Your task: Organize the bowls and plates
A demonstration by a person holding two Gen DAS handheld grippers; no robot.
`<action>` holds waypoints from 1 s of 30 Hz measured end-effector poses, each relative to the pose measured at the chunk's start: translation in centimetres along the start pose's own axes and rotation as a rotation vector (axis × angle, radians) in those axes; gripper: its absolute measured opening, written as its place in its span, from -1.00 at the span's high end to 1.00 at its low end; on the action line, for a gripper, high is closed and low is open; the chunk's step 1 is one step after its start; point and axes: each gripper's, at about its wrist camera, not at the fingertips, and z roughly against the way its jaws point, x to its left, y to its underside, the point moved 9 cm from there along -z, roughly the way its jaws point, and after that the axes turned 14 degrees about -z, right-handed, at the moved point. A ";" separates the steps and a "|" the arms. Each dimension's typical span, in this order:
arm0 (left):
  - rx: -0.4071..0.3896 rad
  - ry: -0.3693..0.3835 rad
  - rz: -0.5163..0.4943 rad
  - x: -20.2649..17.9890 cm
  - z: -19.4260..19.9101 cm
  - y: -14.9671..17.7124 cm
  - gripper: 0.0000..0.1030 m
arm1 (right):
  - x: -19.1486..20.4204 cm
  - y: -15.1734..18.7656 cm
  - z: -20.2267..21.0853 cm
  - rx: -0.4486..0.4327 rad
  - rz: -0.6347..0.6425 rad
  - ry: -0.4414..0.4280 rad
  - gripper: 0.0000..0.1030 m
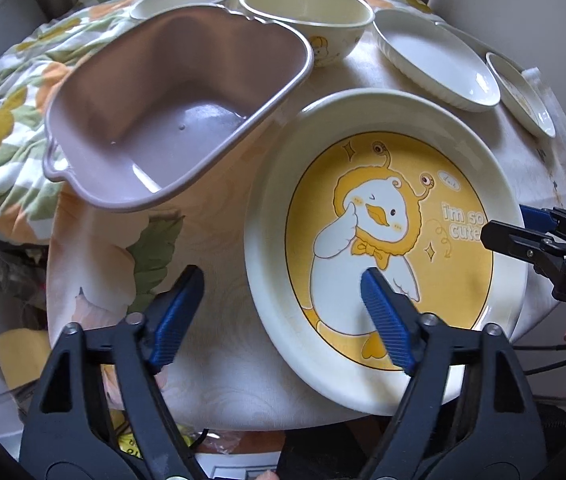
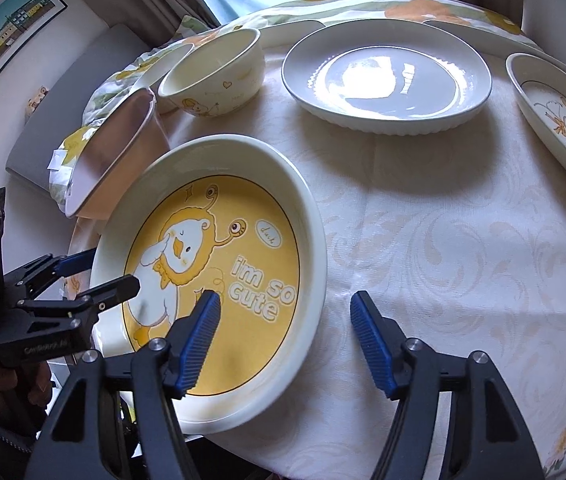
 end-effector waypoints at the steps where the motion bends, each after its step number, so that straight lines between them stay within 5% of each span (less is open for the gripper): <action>1: 0.001 -0.003 -0.001 -0.1 0.1 0.1 -0.56 | 0.0 0.0 0.1 -0.002 0.001 -0.002 -0.22; 13: -0.076 -0.143 0.080 -2.6 7.0 -2.0 -0.56 | -3.1 -2.4 7.1 -0.057 0.041 -0.082 -0.23; 15: -0.123 -0.154 0.120 -3.7 9.4 -3.6 -0.56 | -3.5 -3.4 9.0 -0.072 0.065 -0.114 -0.52; 16: -0.154 -0.156 0.146 -4.0 10.6 -4.3 -0.58 | -3.8 -4.2 10.5 -0.103 0.086 -0.129 -0.92; 18: -0.247 -0.152 0.207 -5.0 13.2 -6.7 -0.99 | -4.1 -5.7 12.8 -0.156 0.138 -0.151 -1.00; 21: -0.352 -0.162 0.254 -6.2 15.3 -9.8 -0.99 | -4.7 -8.4 15.4 -0.189 0.257 -0.149 -1.00; 30: -0.259 -0.109 0.333 -9.2 10.3 -15.6 -0.99 | -6.9 -16.4 16.2 -0.137 0.352 -0.088 -1.00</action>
